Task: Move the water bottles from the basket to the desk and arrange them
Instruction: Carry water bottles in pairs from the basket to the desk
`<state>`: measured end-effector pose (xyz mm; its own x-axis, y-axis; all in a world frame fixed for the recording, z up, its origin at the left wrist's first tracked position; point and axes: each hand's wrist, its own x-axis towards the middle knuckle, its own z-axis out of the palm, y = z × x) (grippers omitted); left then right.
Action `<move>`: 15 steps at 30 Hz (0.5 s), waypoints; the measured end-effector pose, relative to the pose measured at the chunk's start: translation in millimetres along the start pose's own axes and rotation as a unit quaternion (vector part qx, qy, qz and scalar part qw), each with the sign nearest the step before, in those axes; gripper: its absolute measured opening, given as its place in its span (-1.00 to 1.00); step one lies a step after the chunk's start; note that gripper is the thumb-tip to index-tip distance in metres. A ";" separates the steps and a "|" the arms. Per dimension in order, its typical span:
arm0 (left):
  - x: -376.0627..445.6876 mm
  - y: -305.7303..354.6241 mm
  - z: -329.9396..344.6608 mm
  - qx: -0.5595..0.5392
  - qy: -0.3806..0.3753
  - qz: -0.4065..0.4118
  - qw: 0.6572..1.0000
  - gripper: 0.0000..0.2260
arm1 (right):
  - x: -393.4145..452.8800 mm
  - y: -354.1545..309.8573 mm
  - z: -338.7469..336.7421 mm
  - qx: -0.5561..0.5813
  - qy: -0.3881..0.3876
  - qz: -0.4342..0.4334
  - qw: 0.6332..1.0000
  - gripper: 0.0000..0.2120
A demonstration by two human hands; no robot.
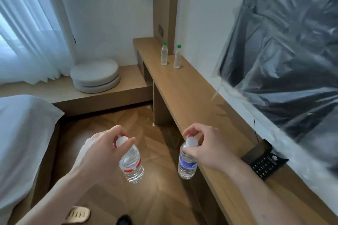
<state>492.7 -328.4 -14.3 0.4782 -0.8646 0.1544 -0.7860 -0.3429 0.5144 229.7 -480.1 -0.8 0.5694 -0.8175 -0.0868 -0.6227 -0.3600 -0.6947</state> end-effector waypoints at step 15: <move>308.1 -101.5 -21.2 0.069 -0.098 0.093 0.988 -0.77 | 239.6 -58.9 42.4 0.042 0.077 0.083 0.993 -0.73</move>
<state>728.2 -552.2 -1.1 0.2454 -0.9674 0.0619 -0.9059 -0.2061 0.3700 425.5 -635.8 -10.9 0.3700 -0.9236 -0.1006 -0.6508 -0.1804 -0.7375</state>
